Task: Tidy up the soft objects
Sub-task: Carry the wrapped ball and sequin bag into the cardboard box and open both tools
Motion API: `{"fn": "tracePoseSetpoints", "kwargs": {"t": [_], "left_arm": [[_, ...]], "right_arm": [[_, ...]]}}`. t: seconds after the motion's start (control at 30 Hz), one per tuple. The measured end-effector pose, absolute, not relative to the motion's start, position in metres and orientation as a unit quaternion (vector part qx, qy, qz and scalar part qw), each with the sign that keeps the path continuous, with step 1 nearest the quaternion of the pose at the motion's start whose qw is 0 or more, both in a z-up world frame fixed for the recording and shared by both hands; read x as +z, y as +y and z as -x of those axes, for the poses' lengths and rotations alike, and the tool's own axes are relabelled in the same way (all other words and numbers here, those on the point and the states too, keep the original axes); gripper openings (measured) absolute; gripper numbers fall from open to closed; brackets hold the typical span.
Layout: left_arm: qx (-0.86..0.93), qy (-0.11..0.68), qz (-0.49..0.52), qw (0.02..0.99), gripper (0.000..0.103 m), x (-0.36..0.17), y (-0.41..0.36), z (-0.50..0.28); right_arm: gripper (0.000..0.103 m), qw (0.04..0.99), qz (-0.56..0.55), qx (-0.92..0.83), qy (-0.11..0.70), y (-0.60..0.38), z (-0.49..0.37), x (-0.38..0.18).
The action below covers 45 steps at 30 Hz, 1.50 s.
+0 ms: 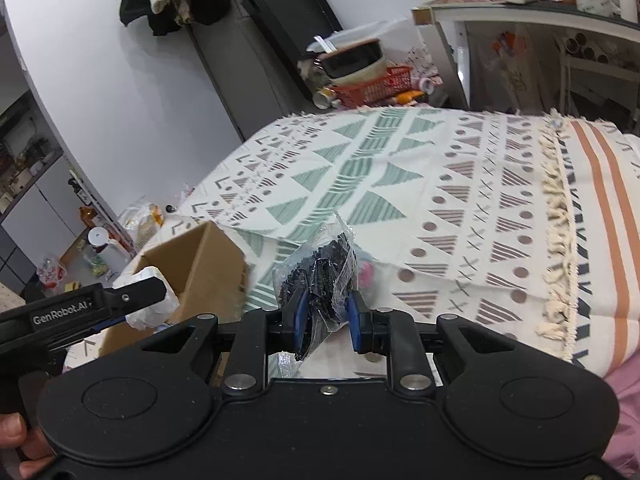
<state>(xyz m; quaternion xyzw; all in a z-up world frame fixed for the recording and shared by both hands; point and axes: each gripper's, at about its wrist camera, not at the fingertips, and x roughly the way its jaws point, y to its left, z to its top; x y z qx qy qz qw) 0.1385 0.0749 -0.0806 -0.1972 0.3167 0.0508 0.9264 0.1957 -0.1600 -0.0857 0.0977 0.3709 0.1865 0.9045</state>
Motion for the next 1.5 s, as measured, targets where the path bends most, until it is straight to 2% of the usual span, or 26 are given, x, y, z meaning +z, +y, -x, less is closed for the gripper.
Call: {"fn": "tracePoseSetpoints", "kwargs": {"t": [0.53,1.2,1.33,1.4,1.5], "left_arm": [[0.067,0.313,0.218,0.922,0.044,-0.067,0.139,-0.137],[0.109,0.313,0.259,0.907,0.044,-0.081,0.192,-0.131],[0.120,0.323,0.264,0.901,0.044,-0.089,0.199,-0.134],[0.124,0.328,0.263,0.899,0.044,-0.093,0.200,-0.136],[0.125,0.333,0.261,0.897,0.044,-0.097,0.200,-0.142]], "right_arm": [[0.021,0.905,-0.080,0.224,0.353,-0.084,-0.197,-0.053],[0.022,0.888,-0.071,0.265,0.368,0.003,-0.215,-0.068],[0.030,0.889,-0.068,0.254,0.374,0.011,-0.221,-0.075],[0.046,0.890,-0.071,0.252,0.374,0.009,-0.221,-0.078],[0.052,0.887,-0.084,0.252,0.378,0.001,-0.220,-0.082]]}}
